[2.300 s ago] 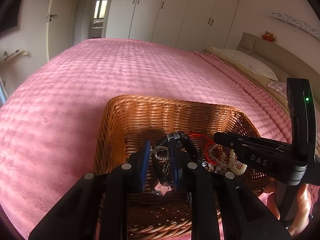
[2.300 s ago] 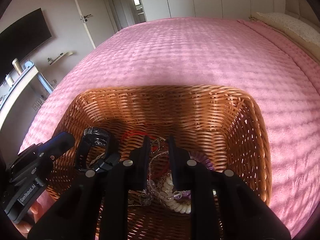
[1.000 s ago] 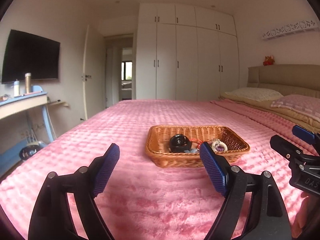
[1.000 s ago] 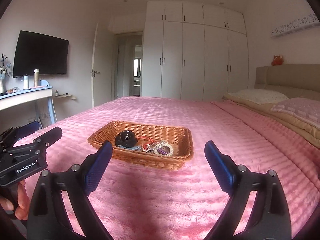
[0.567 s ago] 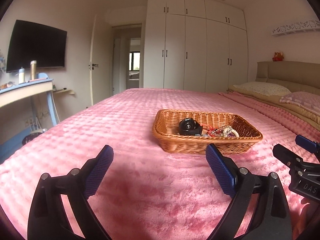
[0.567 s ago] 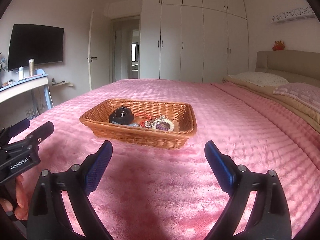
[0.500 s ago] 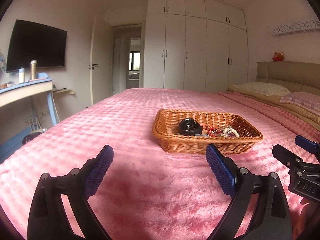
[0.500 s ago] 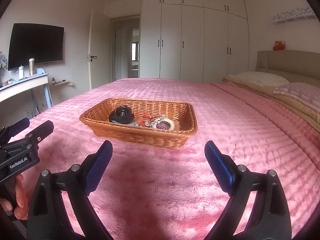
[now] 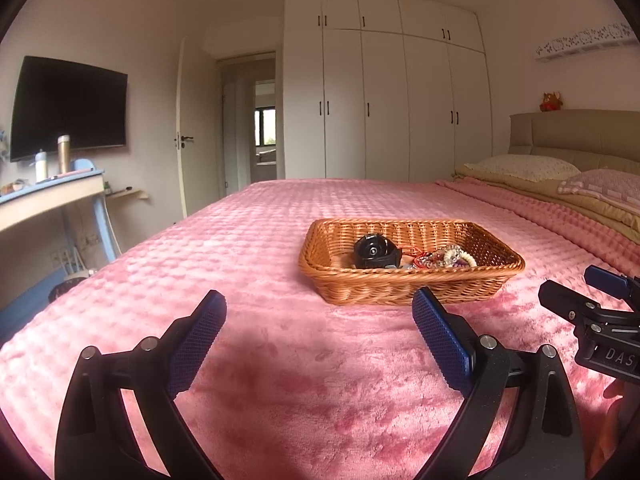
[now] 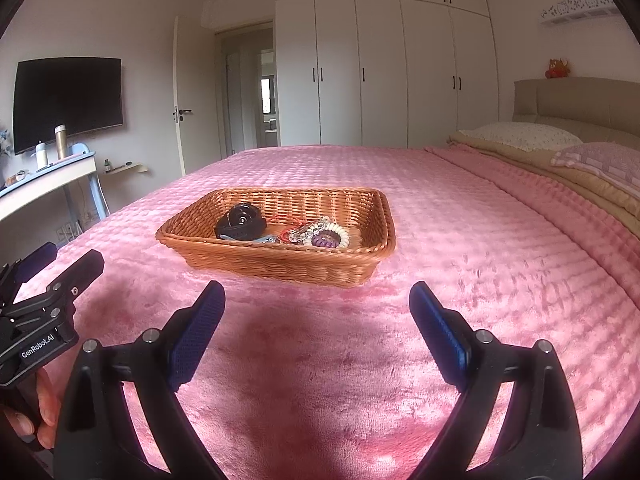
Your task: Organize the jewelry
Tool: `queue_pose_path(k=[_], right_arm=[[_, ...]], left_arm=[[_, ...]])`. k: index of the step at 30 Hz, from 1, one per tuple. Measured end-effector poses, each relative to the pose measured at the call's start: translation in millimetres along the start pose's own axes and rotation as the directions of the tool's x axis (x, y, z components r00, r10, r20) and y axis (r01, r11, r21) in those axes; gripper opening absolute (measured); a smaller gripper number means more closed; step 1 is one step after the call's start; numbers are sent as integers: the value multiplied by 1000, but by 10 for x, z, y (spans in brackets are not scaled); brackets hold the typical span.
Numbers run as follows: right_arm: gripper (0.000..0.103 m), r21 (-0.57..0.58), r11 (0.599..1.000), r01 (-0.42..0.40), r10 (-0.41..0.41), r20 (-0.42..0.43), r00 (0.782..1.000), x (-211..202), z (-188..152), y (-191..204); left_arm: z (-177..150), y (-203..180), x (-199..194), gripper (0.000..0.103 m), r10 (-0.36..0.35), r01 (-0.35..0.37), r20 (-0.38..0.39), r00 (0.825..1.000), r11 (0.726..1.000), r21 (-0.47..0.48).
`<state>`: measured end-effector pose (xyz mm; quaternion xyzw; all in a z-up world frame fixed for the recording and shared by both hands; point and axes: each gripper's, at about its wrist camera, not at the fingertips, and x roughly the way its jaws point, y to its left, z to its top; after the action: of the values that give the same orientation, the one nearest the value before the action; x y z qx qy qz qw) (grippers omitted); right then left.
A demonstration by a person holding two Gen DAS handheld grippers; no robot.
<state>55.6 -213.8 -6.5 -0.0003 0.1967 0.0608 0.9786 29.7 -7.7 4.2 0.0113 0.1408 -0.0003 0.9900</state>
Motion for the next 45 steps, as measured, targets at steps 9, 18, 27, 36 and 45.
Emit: queue_pose_path(k=[9, 18, 27, 36, 45], right_arm=[[89, -4, 1000, 0, 0, -1, 1000, 15, -2, -10], [89, -1, 1000, -2, 2, -3, 1000, 15, -4, -7], [89, 0, 1000, -2, 2, -4, 1000, 16, -4, -7], [89, 0, 1000, -2, 2, -6, 1000, 18, -4, -1], [89, 1, 1000, -3, 3, -6, 1000, 17, -3, -1]], left_arm=[[-1, 11, 18, 91, -2, 2, -6, 1000, 1000, -3], [-6, 18, 19, 91, -2, 2, -4, 1000, 1000, 1], [-10, 14, 17, 92, -1, 1, -4, 1000, 1000, 3], [-10, 10, 16, 94, -1, 1, -5, 1000, 1000, 4], [-17, 14, 11, 95, 10, -10, -7, 1000, 1000, 4]])
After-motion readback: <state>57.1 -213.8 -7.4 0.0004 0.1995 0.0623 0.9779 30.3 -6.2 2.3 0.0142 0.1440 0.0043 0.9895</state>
